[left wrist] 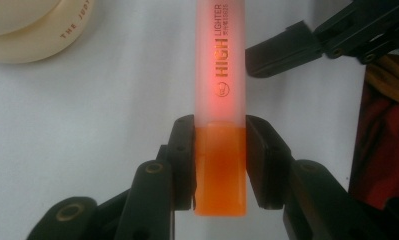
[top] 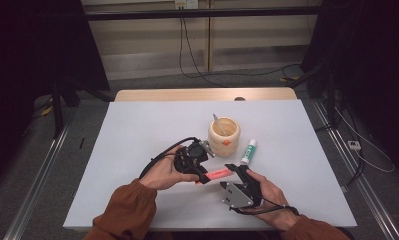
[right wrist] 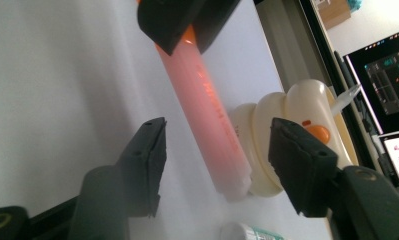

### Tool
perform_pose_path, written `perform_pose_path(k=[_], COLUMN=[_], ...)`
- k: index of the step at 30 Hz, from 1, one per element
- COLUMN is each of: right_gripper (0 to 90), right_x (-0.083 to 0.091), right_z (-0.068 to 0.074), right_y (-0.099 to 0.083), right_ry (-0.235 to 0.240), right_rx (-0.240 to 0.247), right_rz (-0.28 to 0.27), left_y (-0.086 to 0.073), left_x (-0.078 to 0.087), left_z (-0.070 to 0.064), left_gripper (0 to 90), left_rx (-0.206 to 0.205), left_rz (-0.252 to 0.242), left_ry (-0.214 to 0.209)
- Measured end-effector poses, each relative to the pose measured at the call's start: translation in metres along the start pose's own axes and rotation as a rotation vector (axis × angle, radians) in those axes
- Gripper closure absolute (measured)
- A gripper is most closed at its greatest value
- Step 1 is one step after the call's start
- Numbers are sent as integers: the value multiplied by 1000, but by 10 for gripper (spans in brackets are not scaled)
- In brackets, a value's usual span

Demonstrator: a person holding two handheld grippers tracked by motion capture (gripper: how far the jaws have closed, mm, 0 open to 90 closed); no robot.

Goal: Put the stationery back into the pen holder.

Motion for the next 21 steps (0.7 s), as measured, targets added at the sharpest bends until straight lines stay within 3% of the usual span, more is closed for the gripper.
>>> perform_pose_path(k=[5, 9, 13, 21], right_gripper=[513, 598, 675, 719], right_x=[-3, -7, -7, -8], right_z=[5, 5, 7, 10], right_y=[6, 10, 11, 8], right_ry=[-40, -59, -71, -70], right_rx=[91, 131, 158, 194], right_rz=[3, 2, 3, 2], left_y=[4, 8, 10, 11], left_x=[2, 3, 2, 0], left_z=[1, 1, 1, 1], left_gripper=[672, 672, 672, 671], left_rx=[4, -3, -5, 7], left_rz=[9, 8, 8, 3], left_ry=[-1, -2, -8, -17])
Point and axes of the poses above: each handheld gripper's, and its own axes: x roughly backward along the jaws, y roughly out of its top, z roughly to its left, the point moved 5 cm from there along -x, roughly forward along the jaws, and after that the axes turned 12 degrees about -x, right-handed, at the moved point
